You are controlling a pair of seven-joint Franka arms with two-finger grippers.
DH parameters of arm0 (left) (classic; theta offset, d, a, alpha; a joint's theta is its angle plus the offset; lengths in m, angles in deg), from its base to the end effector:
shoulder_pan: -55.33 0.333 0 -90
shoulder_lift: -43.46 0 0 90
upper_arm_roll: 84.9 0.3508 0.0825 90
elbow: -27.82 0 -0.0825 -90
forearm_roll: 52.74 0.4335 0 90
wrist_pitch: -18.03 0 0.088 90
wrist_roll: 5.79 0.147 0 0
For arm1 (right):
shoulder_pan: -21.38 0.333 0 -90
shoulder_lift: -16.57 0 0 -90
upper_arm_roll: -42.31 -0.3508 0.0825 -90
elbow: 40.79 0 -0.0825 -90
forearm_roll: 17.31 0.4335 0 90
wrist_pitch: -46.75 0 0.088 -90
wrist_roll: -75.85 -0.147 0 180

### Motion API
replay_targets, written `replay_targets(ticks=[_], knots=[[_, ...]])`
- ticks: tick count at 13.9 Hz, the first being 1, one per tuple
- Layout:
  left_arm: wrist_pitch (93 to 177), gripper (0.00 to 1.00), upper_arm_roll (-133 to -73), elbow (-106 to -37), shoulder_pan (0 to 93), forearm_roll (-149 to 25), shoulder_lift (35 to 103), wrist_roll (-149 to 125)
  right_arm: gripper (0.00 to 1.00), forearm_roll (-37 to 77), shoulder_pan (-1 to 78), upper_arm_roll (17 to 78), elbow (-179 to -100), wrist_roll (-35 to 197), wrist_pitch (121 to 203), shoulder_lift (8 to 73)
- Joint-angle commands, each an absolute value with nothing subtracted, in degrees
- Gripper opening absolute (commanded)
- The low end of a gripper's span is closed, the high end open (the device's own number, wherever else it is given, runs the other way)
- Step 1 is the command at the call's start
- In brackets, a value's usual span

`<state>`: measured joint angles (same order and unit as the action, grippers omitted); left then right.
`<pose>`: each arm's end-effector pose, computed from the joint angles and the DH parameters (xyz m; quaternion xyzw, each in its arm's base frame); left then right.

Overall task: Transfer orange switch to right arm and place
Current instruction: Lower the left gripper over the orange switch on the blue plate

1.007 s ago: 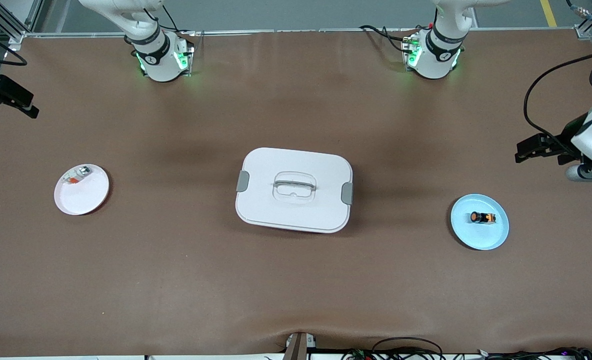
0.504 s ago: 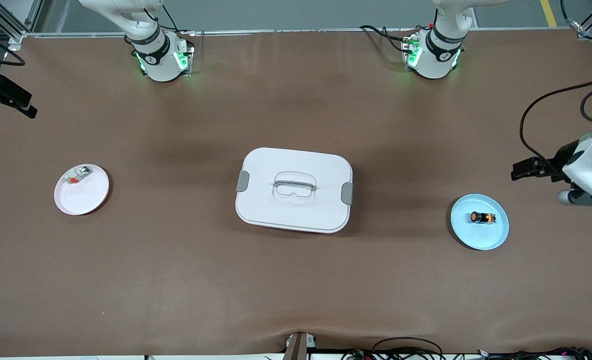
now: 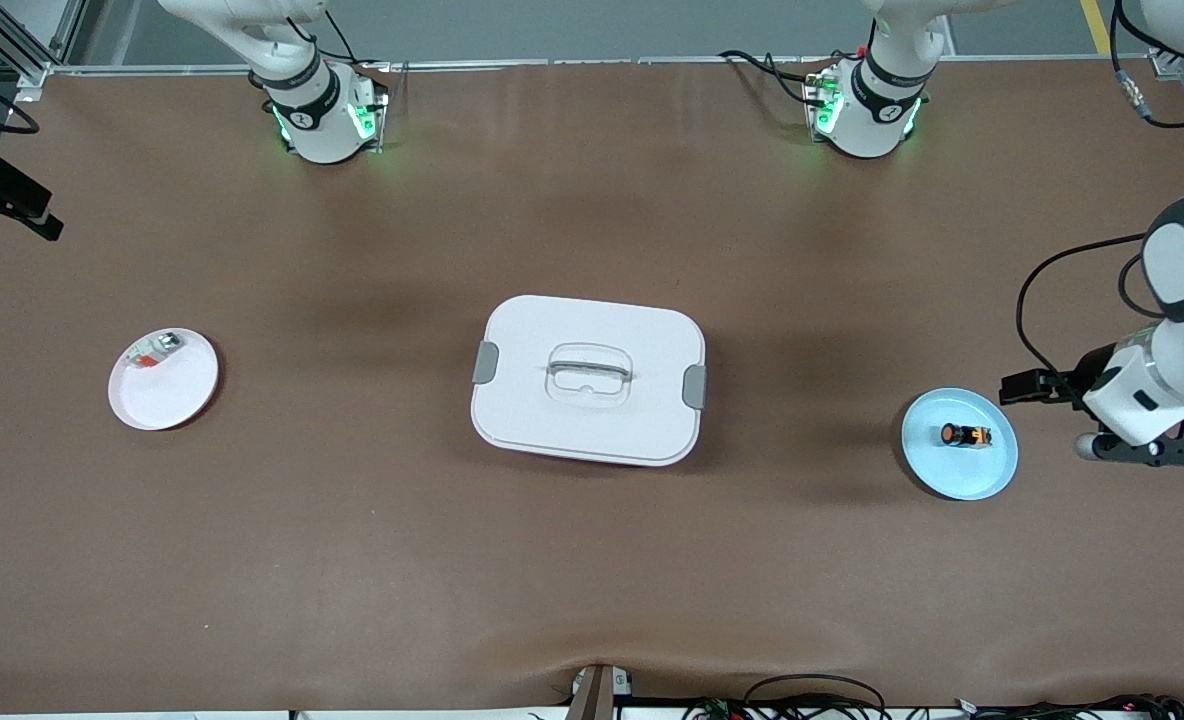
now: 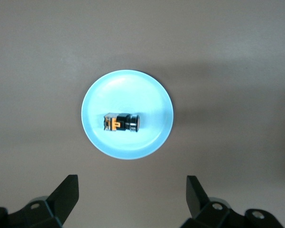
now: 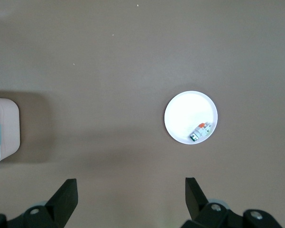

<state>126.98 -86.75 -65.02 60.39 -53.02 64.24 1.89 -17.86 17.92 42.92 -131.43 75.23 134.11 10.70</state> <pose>0.7064 0.0411 0.3801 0.9984 -0.0373 -0.0397 0.0119 0.5634 -0.0419 0.6692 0.9989 -0.0412 0.0225 0.0049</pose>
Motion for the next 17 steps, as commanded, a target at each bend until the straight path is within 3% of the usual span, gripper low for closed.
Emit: replay_targets(ticks=[1,9,17], knots=[[131.30,1.00,-86.74,-67.63,60.78,-52.65,64.90,3.09,1.00,-18.10,17.07,42.57,-131.32,76.73,134.37,10.33],[144.76,1.00,-86.92,-74.31,62.53,-52.74,68.25,12.48,1.00,-17.66,17.07,42.48,-131.40,76.20,134.20,10.25],[145.73,1.00,-86.92,-74.31,63.24,-56.68,72.29,12.67,1.00,-17.66,17.16,42.48,-131.49,76.46,134.46,10.42]])
